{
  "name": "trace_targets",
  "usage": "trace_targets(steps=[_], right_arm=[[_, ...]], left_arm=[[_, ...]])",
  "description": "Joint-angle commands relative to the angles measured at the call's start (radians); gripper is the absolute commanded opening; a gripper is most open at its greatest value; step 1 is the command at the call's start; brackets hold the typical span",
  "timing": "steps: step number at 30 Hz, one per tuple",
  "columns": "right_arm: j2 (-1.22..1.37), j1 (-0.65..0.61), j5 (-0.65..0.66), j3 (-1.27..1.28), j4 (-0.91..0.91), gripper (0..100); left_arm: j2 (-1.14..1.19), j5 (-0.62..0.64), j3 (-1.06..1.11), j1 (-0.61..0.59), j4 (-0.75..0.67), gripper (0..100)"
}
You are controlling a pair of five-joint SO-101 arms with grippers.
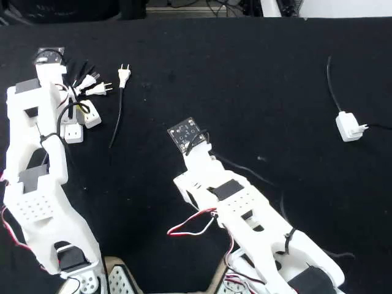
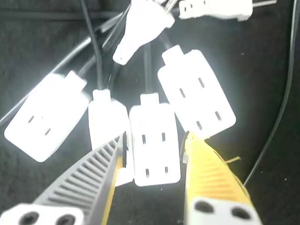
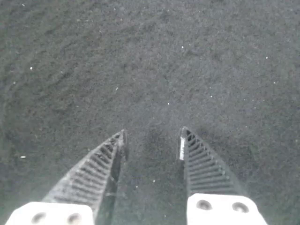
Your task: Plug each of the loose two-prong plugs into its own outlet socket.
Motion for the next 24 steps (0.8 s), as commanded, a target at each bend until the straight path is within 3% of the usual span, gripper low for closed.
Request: trace_targets(steps=[1, 14, 24], right_arm=[[-0.001, -0.012, -0.002, -0.007, -0.021, 17.0], [-0.001, -0.012, -0.002, -0.007, -0.021, 17.0], [-0.001, -0.012, -0.002, -0.007, -0.021, 17.0]], left_arm=[[0.046, 0.011, -0.033, -0.005, -0.020, 22], [0.072, 0.003, -0.065, -0.117, -0.005, 22], [0.083, 0.012, -0.447, -0.001, 0.367, 22]])
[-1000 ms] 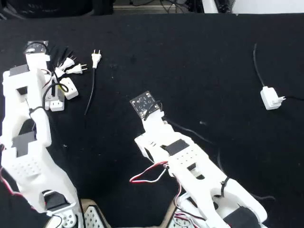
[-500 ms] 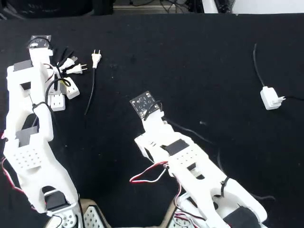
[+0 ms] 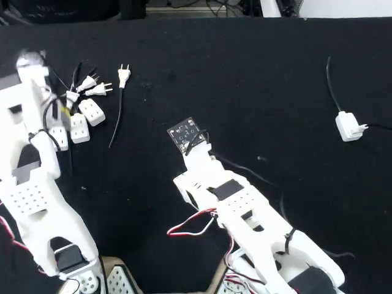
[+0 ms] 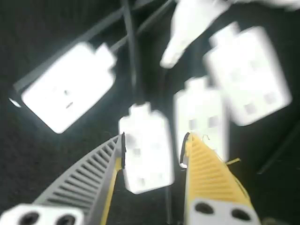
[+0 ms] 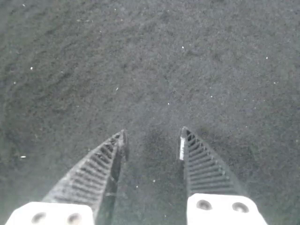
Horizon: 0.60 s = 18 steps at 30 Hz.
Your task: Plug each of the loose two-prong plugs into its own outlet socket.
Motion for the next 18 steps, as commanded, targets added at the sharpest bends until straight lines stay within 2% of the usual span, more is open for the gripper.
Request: trace_targets(steps=[1, 4, 8, 13, 18], right_arm=[[-0.001, -0.012, -0.002, -0.007, -0.021, 17.0], [-0.001, -0.012, -0.002, -0.007, -0.021, 17.0], [-0.001, -0.012, -0.002, -0.007, -0.021, 17.0], [-0.001, -0.012, -0.002, -0.007, -0.021, 17.0], [-0.001, -0.012, -0.002, -0.007, -0.021, 17.0]], left_arm=[[-0.015, 0.012, -0.216, 0.071, 0.133, 22], [-0.015, 0.012, -0.242, 0.074, 0.146, 23], [-0.015, 0.012, -0.237, 0.030, 0.144, 29], [-0.008, 0.003, -0.237, -0.051, 0.141, 29], [0.110, -0.040, -0.240, -0.079, 0.144, 29]])
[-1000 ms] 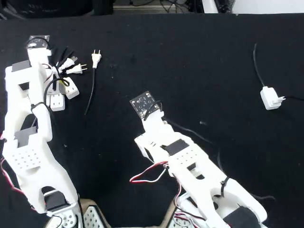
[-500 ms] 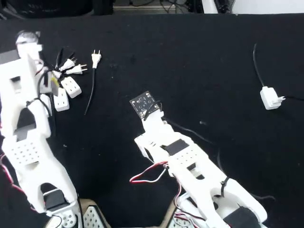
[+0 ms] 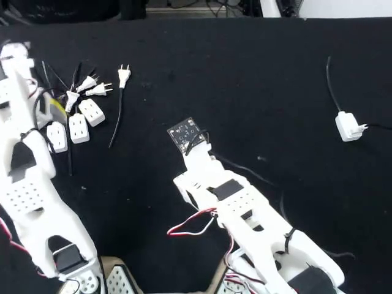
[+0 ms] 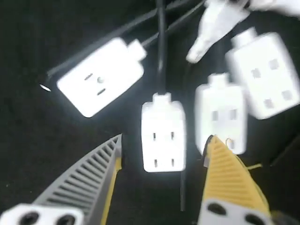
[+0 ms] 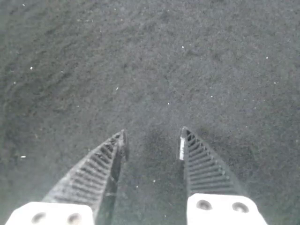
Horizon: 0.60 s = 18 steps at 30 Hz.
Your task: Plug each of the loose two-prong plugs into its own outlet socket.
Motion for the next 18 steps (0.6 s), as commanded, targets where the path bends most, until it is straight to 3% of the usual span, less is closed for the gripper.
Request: trace_targets(steps=[1, 14, 18], right_arm=[[-0.001, -0.012, -0.002, -0.007, -0.021, 17.0], [-0.001, -0.012, -0.002, -0.005, -0.020, 17.0], [-0.001, -0.012, -0.002, -0.005, -0.020, 17.0]], left_arm=[[0.084, -0.037, -0.070, -0.019, 0.005, 29], [0.229, -0.043, -0.197, -0.050, 0.011, 29], [0.249, -0.043, -0.194, -0.051, 0.043, 15]])
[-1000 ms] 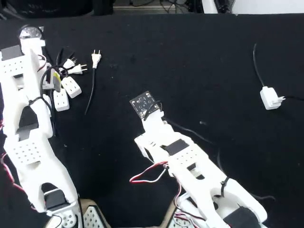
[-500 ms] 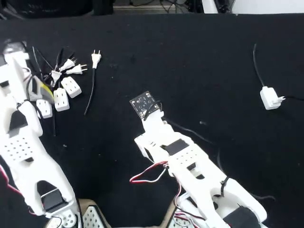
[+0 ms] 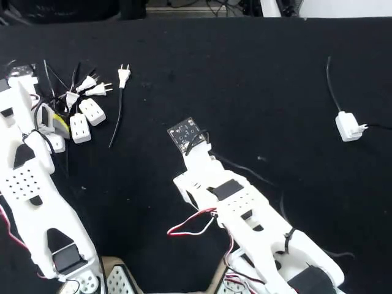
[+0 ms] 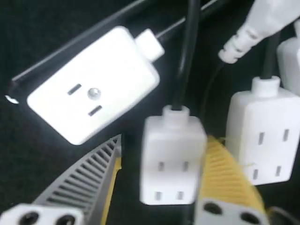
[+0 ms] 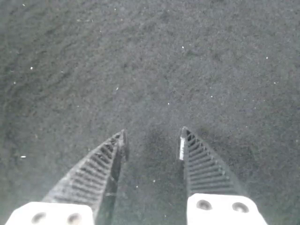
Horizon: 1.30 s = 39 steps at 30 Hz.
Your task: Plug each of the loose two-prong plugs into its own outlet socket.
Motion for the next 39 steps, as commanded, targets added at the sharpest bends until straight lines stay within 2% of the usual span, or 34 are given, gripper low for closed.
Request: trace_targets(steps=[1, 3, 5, 10, 15, 22, 26, 29, 33, 37, 39], right_arm=[[-0.001, -0.012, -0.002, -0.005, -0.020, 17.0], [-0.001, -0.012, -0.002, -0.005, -0.020, 17.0], [-0.001, -0.012, -0.002, -0.005, -0.020, 17.0], [-0.001, -0.012, -0.002, -0.005, -0.020, 17.0], [-0.001, -0.012, -0.002, -0.005, -0.020, 17.0], [-0.001, -0.012, -0.002, -0.005, -0.020, 17.0], [-0.002, -0.006, -0.002, -0.005, -0.018, 17.0], [-0.004, 0.023, -0.002, -0.028, 0.038, 17.0], [-0.004, 0.106, -0.008, -0.096, 0.132, 17.0], [-0.004, 0.213, -0.011, -0.114, 0.143, 14.9], [-0.004, 0.250, -0.011, -0.116, 0.138, 5.4]], left_arm=[[0.002, -0.011, -0.058, -0.012, 0.048, 10], [-0.006, -0.005, -0.059, -0.002, 0.080, 2], [-0.034, -0.005, -0.061, 0.007, 0.124, 5], [-0.149, -0.003, -0.107, 0.024, 0.238, 3], [-0.261, -0.003, -0.059, 0.015, 0.244, 3], [-0.301, 0.000, 0.081, 0.045, 0.244, 3], [-0.396, 0.078, 0.124, 0.058, 0.245, 3], [-0.516, 0.084, 0.263, 0.111, 0.245, 3], [-0.698, 0.083, 0.558, 0.229, 0.216, 3], [-0.852, 0.083, 0.852, 0.352, 0.044, 3], [-0.902, 0.081, 0.998, 0.415, -0.069, 3]])
